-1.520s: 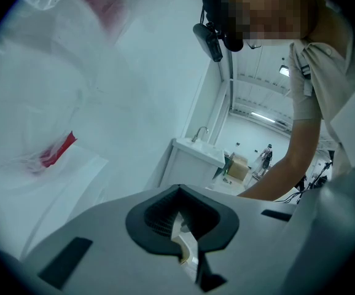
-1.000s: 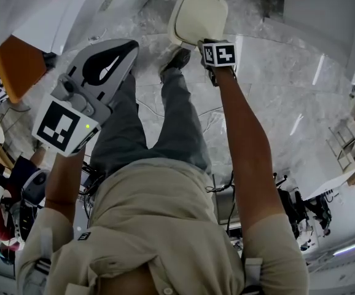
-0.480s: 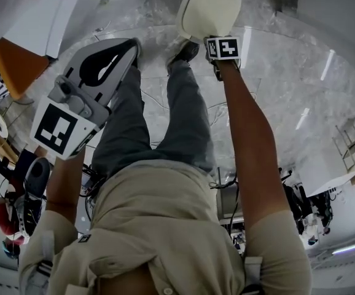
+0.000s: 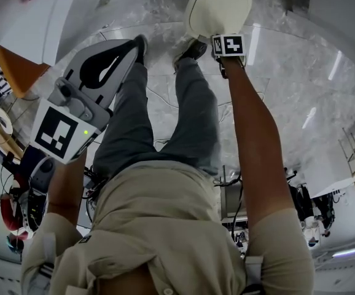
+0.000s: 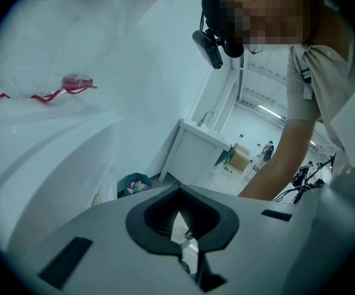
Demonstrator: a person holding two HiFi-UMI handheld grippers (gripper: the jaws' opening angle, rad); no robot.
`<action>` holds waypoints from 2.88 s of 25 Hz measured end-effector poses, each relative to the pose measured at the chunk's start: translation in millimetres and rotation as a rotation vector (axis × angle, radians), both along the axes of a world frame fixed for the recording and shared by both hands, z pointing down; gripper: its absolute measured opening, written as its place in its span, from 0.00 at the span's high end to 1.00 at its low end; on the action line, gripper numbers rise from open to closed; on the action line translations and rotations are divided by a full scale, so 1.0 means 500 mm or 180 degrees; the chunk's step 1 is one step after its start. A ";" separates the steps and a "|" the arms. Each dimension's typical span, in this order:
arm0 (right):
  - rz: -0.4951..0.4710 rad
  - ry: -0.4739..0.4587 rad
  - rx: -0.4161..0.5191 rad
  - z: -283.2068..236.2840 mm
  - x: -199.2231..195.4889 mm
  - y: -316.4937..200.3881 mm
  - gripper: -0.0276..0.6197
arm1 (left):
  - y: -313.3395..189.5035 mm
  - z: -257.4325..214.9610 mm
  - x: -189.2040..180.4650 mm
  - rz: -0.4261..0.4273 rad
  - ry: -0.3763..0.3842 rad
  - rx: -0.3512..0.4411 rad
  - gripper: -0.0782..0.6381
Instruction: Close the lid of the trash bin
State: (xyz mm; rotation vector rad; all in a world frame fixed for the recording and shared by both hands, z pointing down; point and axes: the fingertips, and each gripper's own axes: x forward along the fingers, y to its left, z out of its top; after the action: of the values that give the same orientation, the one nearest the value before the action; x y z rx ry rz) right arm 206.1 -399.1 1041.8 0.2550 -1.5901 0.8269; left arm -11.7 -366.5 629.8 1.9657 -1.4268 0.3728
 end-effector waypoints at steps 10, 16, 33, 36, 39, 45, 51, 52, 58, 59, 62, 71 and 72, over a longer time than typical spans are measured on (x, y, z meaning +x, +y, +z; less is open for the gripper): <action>-0.0095 0.0054 0.0059 0.021 0.009 -0.010 0.91 | -0.018 0.016 0.016 0.0084 0.0018 -0.0021 0.87; -0.0092 0.0060 0.0112 0.023 0.010 -0.012 0.91 | -0.018 0.020 0.015 0.0112 0.0017 -0.0018 0.87; 0.0277 0.0019 0.0232 -0.119 -0.002 -0.041 0.91 | -0.020 -0.112 0.033 0.0406 -0.0093 0.0118 0.87; 0.0431 -0.0071 0.0341 -0.203 -0.008 -0.064 0.91 | -0.024 -0.172 0.038 0.0422 -0.0010 0.0204 0.87; 0.0528 -0.0245 0.0458 -0.287 -0.036 -0.086 0.91 | -0.030 -0.229 0.031 0.0432 0.0042 0.0359 0.87; 0.0614 -0.0666 0.0951 -0.479 -0.114 -0.155 0.91 | -0.024 -0.333 -0.011 0.0502 0.0007 0.0810 0.87; 0.0733 -0.1247 0.1434 -0.730 -0.206 -0.168 0.91 | -0.001 -0.433 -0.070 0.0485 0.0035 0.1037 0.87; 0.0748 -0.1356 0.1524 -0.777 -0.219 -0.165 0.91 | 0.005 -0.449 -0.080 0.0489 0.0025 0.1073 0.87; 0.0841 -0.2009 0.2055 -1.055 -0.269 -0.129 0.91 | 0.035 -0.544 -0.127 0.0484 -0.0078 0.1337 0.87; 0.0866 -0.2109 0.2152 -1.103 -0.273 -0.122 0.91 | 0.039 -0.562 -0.134 0.0450 -0.0051 0.1369 0.87; 0.0936 -0.2362 0.2469 -1.239 -0.278 -0.101 0.92 | 0.051 -0.611 -0.151 0.0428 -0.0037 0.1489 0.87; 0.1026 -0.2949 0.3352 -1.571 -0.220 -0.001 0.92 | 0.119 -0.748 -0.129 0.0742 -0.0321 0.1933 0.87; 0.1005 -0.2966 0.3455 -1.598 -0.209 0.012 0.92 | 0.127 -0.762 -0.123 0.0774 -0.0343 0.1971 0.87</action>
State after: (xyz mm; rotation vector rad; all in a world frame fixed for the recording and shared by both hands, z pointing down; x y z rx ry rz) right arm 101.8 -393.3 243.0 1.0152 -2.8428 0.1846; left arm -73.0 -303.1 248.8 2.6655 -1.4919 0.1486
